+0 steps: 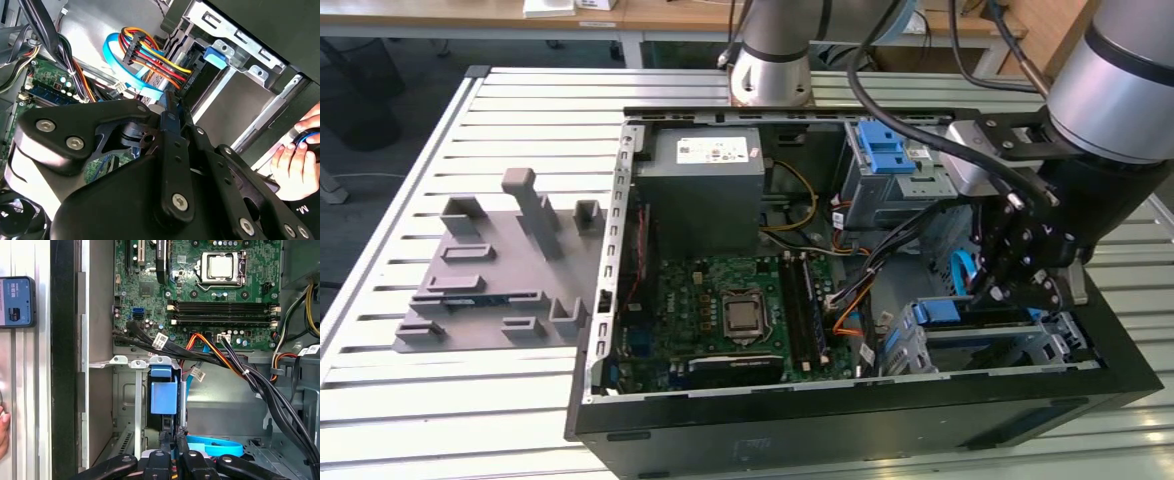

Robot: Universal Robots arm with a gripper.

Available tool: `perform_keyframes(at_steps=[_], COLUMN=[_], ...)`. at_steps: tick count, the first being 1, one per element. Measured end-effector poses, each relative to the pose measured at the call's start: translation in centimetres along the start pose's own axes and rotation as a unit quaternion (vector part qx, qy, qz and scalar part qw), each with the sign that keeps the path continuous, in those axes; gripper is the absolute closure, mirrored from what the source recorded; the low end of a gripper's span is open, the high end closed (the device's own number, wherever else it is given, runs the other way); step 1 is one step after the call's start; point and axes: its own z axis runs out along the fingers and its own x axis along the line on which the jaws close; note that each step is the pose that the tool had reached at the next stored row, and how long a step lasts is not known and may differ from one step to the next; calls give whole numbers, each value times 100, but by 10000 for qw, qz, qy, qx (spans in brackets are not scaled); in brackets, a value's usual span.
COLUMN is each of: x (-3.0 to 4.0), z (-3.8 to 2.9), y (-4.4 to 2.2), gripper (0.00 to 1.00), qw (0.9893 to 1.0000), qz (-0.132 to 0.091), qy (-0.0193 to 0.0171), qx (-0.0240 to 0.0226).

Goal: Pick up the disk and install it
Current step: 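Insert the second disk wire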

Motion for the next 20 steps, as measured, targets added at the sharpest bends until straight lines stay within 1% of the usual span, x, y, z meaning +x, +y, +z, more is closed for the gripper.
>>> perform_keyframes(at_steps=[5,12,14,15,20], x=[0,0,0,0,0], z=[14,15,16,16,16], y=[1,1,1,1,1], gripper=[84,84,83,77,77], qw=[10000,10000,10000,10000,10000], qz=[0,0,0,0,0], qy=[-6,-6,-6,-6,-7], qx=[0,0,0,0,0])
